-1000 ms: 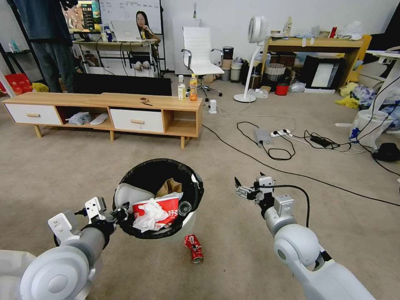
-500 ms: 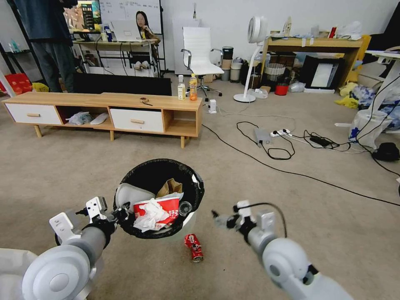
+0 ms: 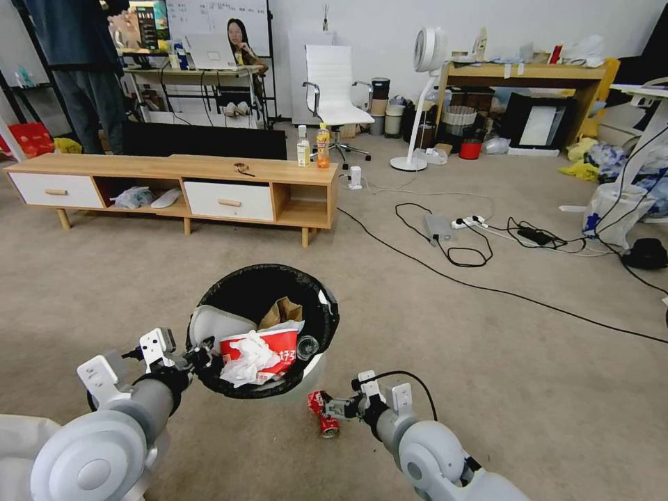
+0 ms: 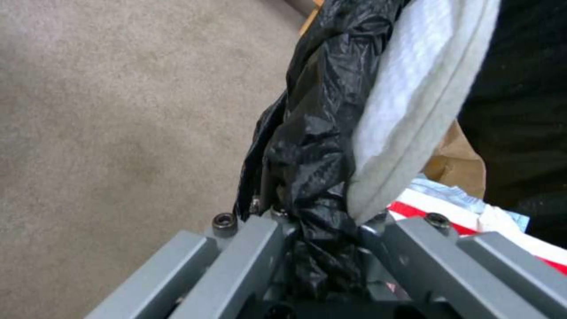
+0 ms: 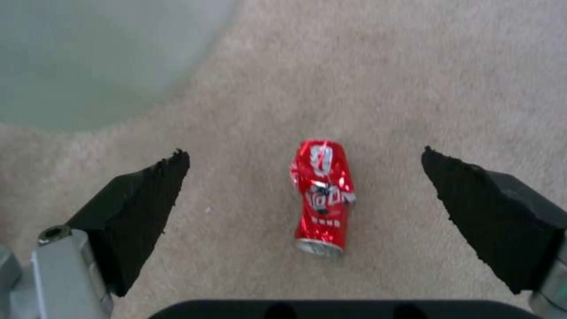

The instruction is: Pick up the trash bin and place the garbage on the floor into it.

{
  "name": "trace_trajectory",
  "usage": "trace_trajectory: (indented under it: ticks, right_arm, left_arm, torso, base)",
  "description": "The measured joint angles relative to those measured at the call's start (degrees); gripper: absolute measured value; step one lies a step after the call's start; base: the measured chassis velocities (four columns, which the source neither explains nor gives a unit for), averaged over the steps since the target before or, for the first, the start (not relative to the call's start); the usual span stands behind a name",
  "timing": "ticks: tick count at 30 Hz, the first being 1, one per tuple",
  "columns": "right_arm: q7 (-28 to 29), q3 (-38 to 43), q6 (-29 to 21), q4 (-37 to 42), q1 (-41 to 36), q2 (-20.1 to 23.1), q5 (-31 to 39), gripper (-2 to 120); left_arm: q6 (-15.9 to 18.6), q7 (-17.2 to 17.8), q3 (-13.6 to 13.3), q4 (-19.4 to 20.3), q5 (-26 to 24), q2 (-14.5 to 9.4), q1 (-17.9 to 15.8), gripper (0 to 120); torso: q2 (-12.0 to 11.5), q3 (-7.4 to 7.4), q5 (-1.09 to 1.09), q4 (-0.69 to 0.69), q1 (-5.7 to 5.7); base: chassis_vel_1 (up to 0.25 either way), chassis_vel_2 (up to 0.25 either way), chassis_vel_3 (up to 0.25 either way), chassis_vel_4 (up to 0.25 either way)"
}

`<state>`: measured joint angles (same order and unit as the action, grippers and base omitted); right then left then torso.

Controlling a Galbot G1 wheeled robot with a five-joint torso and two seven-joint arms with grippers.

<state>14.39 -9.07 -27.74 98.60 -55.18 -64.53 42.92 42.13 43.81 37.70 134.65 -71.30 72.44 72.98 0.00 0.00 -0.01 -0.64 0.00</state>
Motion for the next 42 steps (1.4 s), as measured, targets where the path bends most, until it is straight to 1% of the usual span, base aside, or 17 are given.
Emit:
trace_trajectory:
  ticks: [4, 6, 7, 10, 11, 17, 22, 24, 29, 35, 40, 42]
  right_arm:
    - [-0.9, -0.6, 0.8, -3.1, 0.8, -0.9, -0.8, 100]
    - [-1.7, -1.0, 1.8, -7.1, 1.8, -3.0, -2.0, 100]
    - [-1.7, -1.0, 1.8, -7.1, 1.8, -3.0, -2.0, 100]
    - [-2.5, -2.0, 3.0, -13.2, 3.2, -6.1, -3.9, 100]
    - [-2.5, -2.0, 3.0, -13.2, 3.2, -6.1, -3.9, 100]
    - [-3.1, -2.9, 4.9, -22.0, 5.2, -10.2, -7.2, 100]
    - [-3.3, -3.0, 5.0, -25.8, 6.5, -12.0, -7.9, 100]
    - [-3.4, -3.0, 5.1, -29.7, 7.9, -13.7, -8.6, 100]
    - [-3.5, -3.5, 5.7, -31.8, 9.1, -14.6, -9.9, 100]
    - [-3.5, -3.7, 6.4, -36.0, 10.6, -15.8, -10.9, 100]
    - [-4.7, -3.3, 8.1, -41.3, 12.0, -17.3, -12.5, 100]
    - [-4.9, -3.3, 8.4, -42.2, 12.2, -17.5, -12.7, 100]
  left_arm:
    - [0.0, 0.0, -0.1, 0.0, 0.1, 0.1, 0.0, 4]
    - [0.0, 0.0, -0.2, 0.0, 0.2, 0.2, 0.1, 4]
    - [0.0, 0.0, -0.2, 0.0, 0.2, 0.2, 0.1, 4]
    - [0.0, 0.0, -0.3, 0.1, 0.5, 0.3, 0.8, 4]
    - [0.0, 0.0, -0.3, 0.1, 0.5, 0.3, 0.8, 4]
    - [0.0, 0.0, -0.2, 0.3, 0.7, 0.6, 1.1, 4]
    - [0.0, 0.0, -0.5, 0.3, 1.1, 1.0, 1.4, 4]
    - [0.0, 0.0, -0.5, 0.5, 1.3, 1.2, 1.7, 4]
    - [0.0, 0.0, -0.4, 0.8, 1.3, 1.2, 2.1, 4]
    - [0.0, 0.0, -0.2, 1.2, 1.3, 1.2, 2.4, 4]
    - [0.0, 0.0, 0.0, 1.2, 1.4, 1.1, 2.7, 4]
    - [0.0, 0.0, 0.0, 1.2, 1.4, 1.1, 2.7, 4]
  torso:
    - [0.0, 0.0, 0.0, 0.0, 0.0]
    - [0.0, 0.0, 0.02, 0.01, 0.0]
    - [0.0, 0.0, 0.02, 0.01, 0.0]
    - [0.0, 0.0, 0.01, 0.02, 0.0]
    - [0.0, 0.0, 0.01, 0.02, 0.0]
    - [0.0, 0.0, 0.0, 0.01, 0.0]
    - [0.0, 0.0, 0.01, 0.01, 0.0]
    - [0.0, 0.0, 0.0, 0.01, 0.0]
    - [0.0, 0.0, 0.0, 0.01, 0.0]
    - [0.0, 0.0, 0.01, 0.01, 0.0]
    - [0.0, 0.0, 0.01, 0.01, 0.0]
    - [0.0, 0.0, 0.01, 0.01, 0.0]
  base:
    - [0.0, 0.0, 0.0, 0.0]
    - [0.0, 0.0, 0.0, 0.0]
    - [0.0, 0.0, 0.0, 0.0]
    - [0.0, 0.0, 0.0, 0.0]
    - [0.0, 0.0, 0.0, 0.0]
    - [0.0, 0.0, 0.0, 0.0]
    - [0.0, 0.0, 0.0, 0.0]
    - [0.0, 0.0, 0.0, 0.0]
    - [0.0, 0.0, 0.0, 0.0]
    - [0.0, 0.0, 0.0, 0.0]
    - [0.0, 0.0, 0.0, 0.0]
    - [0.0, 0.0, 0.0, 0.0]
